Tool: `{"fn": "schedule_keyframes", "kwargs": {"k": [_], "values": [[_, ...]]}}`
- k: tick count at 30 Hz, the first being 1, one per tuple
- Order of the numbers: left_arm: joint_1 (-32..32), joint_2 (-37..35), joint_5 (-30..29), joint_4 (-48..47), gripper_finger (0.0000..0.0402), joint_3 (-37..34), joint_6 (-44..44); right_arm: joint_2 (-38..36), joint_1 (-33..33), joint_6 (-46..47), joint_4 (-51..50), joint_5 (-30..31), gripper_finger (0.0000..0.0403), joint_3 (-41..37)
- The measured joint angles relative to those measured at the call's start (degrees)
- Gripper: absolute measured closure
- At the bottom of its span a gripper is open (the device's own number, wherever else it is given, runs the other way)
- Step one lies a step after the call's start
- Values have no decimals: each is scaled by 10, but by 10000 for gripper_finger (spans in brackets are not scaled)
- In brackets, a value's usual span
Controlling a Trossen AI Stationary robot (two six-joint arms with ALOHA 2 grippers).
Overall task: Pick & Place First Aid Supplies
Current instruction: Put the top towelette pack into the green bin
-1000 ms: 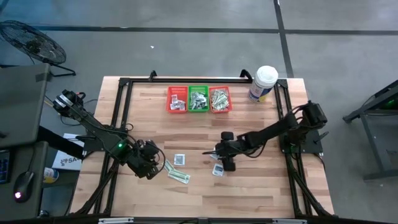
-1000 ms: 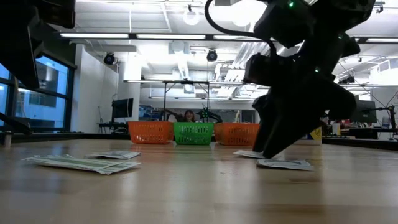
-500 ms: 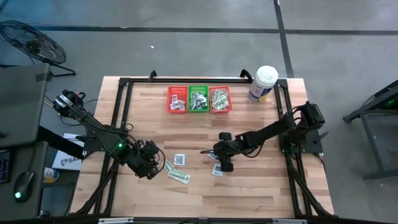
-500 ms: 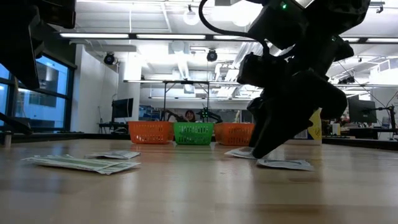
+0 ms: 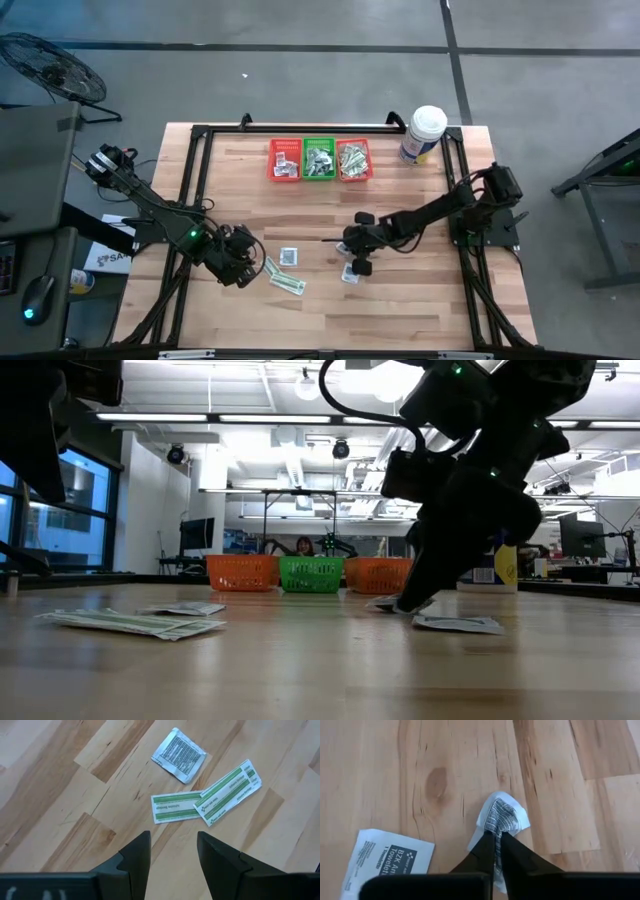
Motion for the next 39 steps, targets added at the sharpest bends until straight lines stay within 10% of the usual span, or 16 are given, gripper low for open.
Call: {"fn": "schedule_keyframes", "kwargs": {"k": [14,24,39], "values": [[8,0,-94,59,243,0,39,-98,-24,30,-6,3,401,-3],[155,0,-113,295,243,0,229,-204,-26,-23,28,93,402,-2],[331,0,71,552,243,0,406,-274,-26,-144,145,133,403,0]]}}
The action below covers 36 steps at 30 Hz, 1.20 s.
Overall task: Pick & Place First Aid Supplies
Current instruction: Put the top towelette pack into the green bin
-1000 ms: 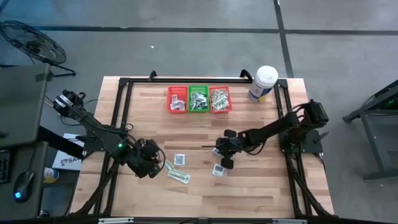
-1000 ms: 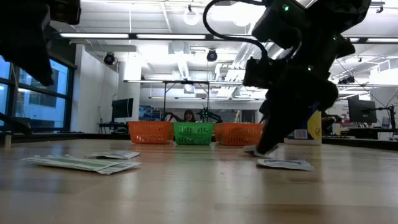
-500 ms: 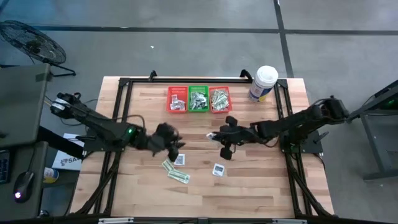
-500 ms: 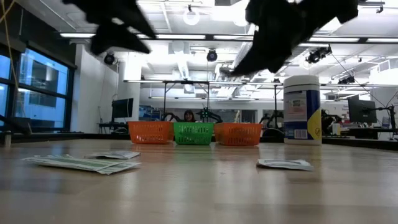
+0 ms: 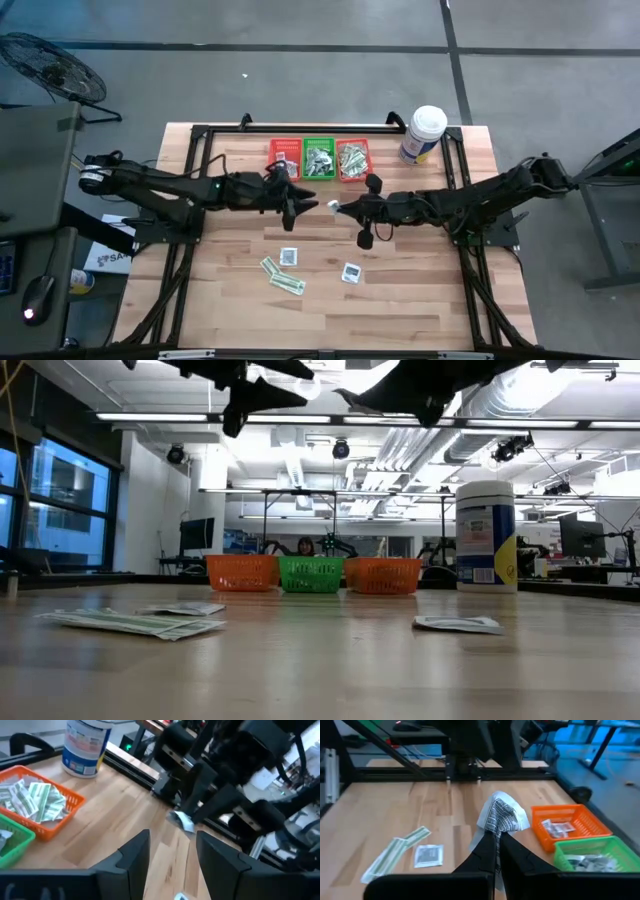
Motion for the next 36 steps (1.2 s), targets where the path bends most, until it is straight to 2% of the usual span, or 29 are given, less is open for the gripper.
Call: {"fn": "schedule_keyframes", "kwargs": {"k": [5,11,15,18,24,29,36], "values": [[25,8,34,25,228,0,-17,0,-1,-46,5,34,403,0],[29,37,40,58,140,0,-73,0,-16,-89,13,46,402,0],[29,59,11,97,103,0,-89,0,-27,-119,21,49,402,0],[35,75,3,128,97,0,-125,1,-34,-127,21,60,402,0],[42,94,-39,134,99,0,-195,1,-42,-139,17,44,402,0],[49,112,-38,182,99,0,-241,1,-53,-141,16,10,402,0],[55,121,-34,207,99,0,-280,1,-58,-143,14,1,402,0]]}}
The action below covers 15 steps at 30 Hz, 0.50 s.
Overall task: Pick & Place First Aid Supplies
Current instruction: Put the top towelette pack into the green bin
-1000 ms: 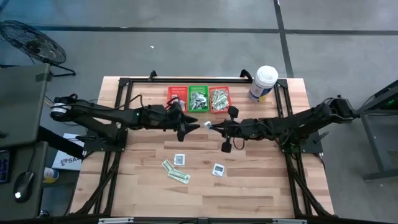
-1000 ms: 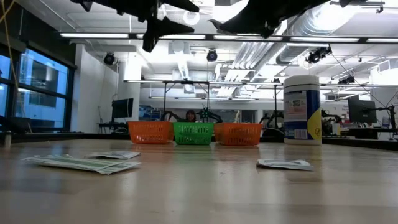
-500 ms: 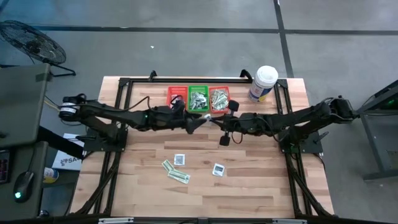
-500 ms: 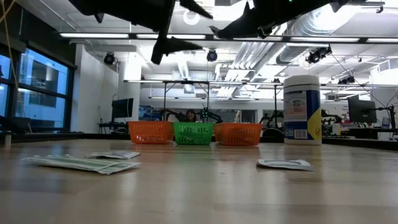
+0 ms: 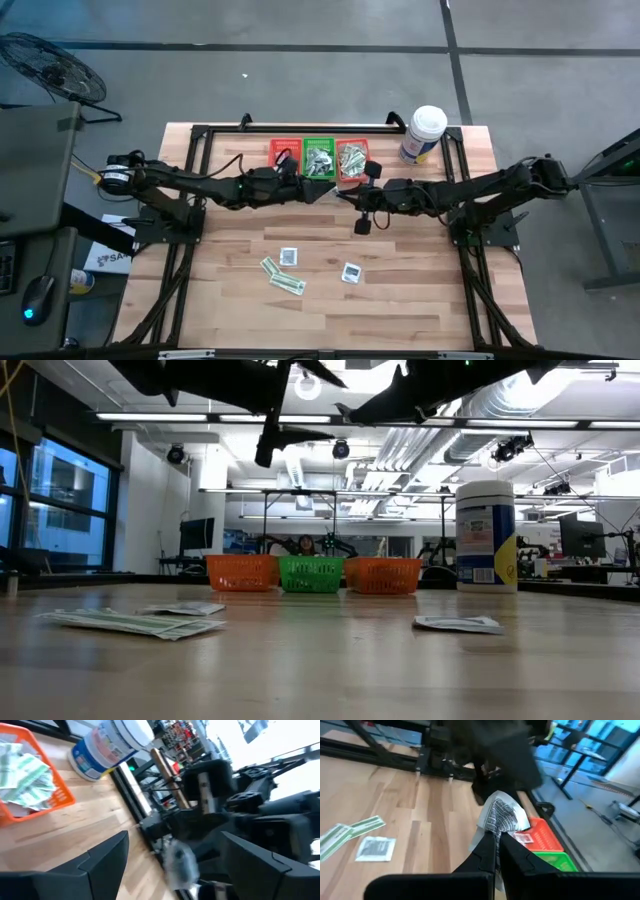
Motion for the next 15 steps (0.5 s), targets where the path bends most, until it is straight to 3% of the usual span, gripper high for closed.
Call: {"fn": "schedule_keyframes", "kwargs": {"k": [4,15], "values": [[0,0,10,9,112,0,-9,0,-8,3,-15,-2,402,0],[0,0,28,9,197,0,-26,0,-19,-7,-14,-32,402,0]]}}
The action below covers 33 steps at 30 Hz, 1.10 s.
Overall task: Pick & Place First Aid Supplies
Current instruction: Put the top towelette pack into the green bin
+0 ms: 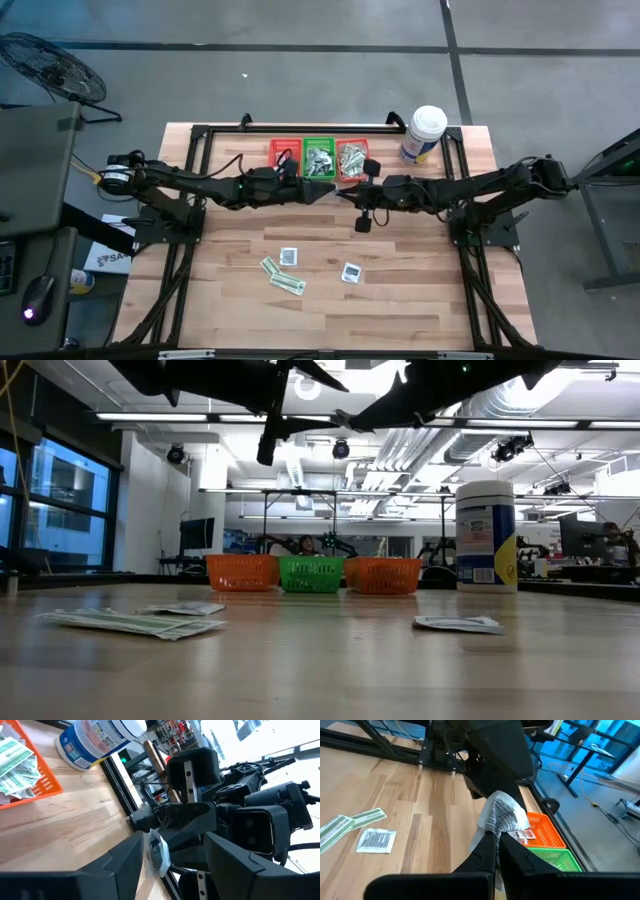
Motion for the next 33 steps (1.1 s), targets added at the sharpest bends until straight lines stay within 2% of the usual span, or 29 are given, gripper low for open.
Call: {"fn": "schedule_keyframes", "kwargs": {"k": [16,28,33], "values": [[0,0,6,-23,218,0,-1,0,-17,-3,20,-36,402,0],[0,0,6,-28,318,0,1,0,-17,-3,20,-42,402,0],[0,0,12,-29,386,0,7,0,-17,-3,20,-42,403,0]]}}
